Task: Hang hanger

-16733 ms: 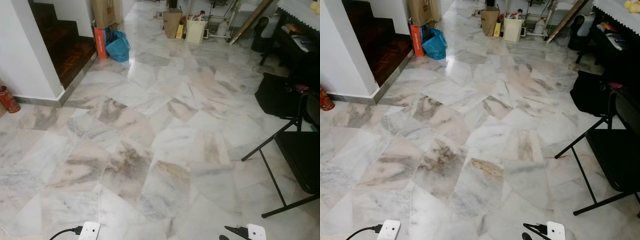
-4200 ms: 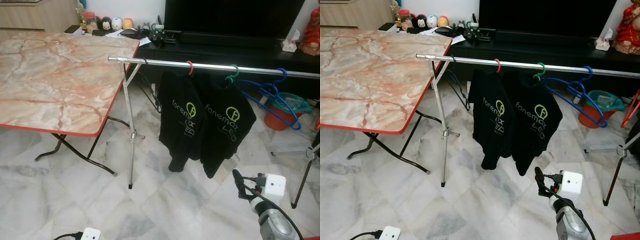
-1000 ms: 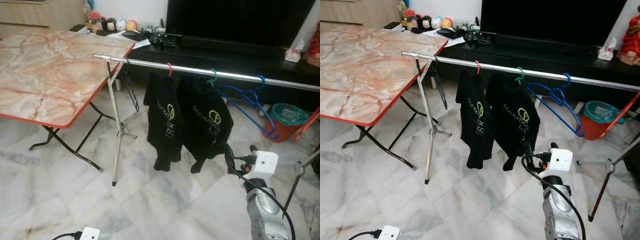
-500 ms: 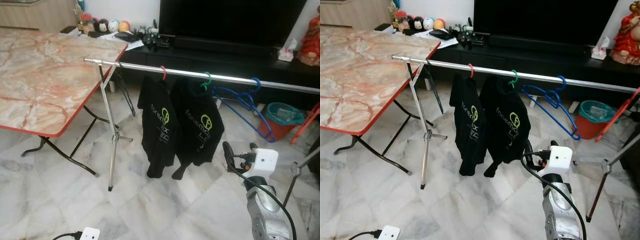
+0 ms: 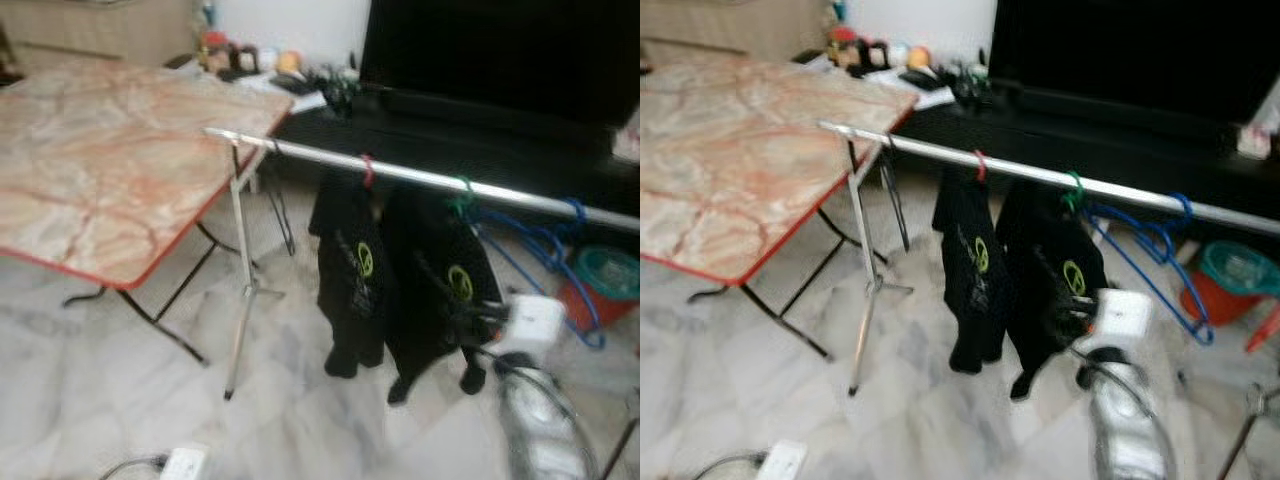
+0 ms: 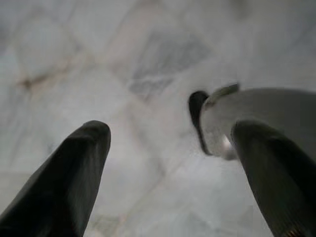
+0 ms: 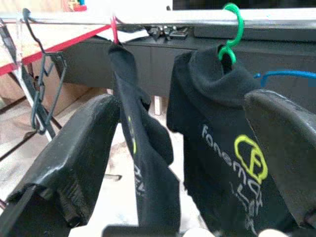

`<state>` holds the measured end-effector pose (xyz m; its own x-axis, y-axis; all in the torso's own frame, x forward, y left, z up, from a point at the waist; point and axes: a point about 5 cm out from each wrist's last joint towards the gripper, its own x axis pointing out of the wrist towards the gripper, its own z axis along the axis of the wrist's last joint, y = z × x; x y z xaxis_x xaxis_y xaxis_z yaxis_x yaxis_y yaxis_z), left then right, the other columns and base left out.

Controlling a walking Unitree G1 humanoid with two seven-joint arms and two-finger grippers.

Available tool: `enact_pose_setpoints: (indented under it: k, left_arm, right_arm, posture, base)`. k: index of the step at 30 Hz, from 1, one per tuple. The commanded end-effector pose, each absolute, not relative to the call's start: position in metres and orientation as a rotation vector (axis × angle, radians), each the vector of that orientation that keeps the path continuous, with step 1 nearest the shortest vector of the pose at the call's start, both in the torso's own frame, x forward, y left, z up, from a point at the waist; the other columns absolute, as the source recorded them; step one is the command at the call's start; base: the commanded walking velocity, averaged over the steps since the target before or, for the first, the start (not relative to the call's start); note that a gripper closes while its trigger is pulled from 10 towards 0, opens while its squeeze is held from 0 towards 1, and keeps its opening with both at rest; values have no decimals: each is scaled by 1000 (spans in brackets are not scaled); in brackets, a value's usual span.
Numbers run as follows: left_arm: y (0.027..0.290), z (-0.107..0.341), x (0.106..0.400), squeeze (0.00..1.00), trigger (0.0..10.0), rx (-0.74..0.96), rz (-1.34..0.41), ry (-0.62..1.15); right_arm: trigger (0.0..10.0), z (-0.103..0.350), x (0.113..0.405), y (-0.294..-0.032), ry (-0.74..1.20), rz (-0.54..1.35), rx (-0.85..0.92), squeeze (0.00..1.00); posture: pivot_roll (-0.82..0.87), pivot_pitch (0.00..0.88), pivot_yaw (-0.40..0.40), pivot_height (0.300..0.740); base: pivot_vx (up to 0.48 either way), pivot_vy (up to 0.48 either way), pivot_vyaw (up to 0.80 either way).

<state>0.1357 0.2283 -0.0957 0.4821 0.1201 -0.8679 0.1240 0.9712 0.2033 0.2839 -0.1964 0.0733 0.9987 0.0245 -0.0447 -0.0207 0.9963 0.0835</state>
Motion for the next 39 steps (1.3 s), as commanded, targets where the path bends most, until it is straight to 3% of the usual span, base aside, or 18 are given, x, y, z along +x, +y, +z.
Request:
enact_pose_setpoints:
  k: [1, 31, 39]
  left_arm:
    - [216, -95, 146, 0, 10000, 232, -28, 1040]
    - [216, -94, 146, 0, 10000, 229, -27, 1040]
    - [215, -95, 146, 0, 10000, 219, -43, 1048]
  right_arm:
    - [10000, 70, 278, -216, 69, -39, 73, 0]
    - [10000, 76, 278, -215, 66, -64, 91, 0]
    - [10000, 75, 279, -216, 76, -70, 84, 0]
  posture:
    - [-101, 0, -59, 740]
    - [-101, 0, -59, 740]
    - [-101, 0, -59, 740]
  base:
    - [315, 0, 0]
    - [310, 0, 0]
    - [0, 0, 0]
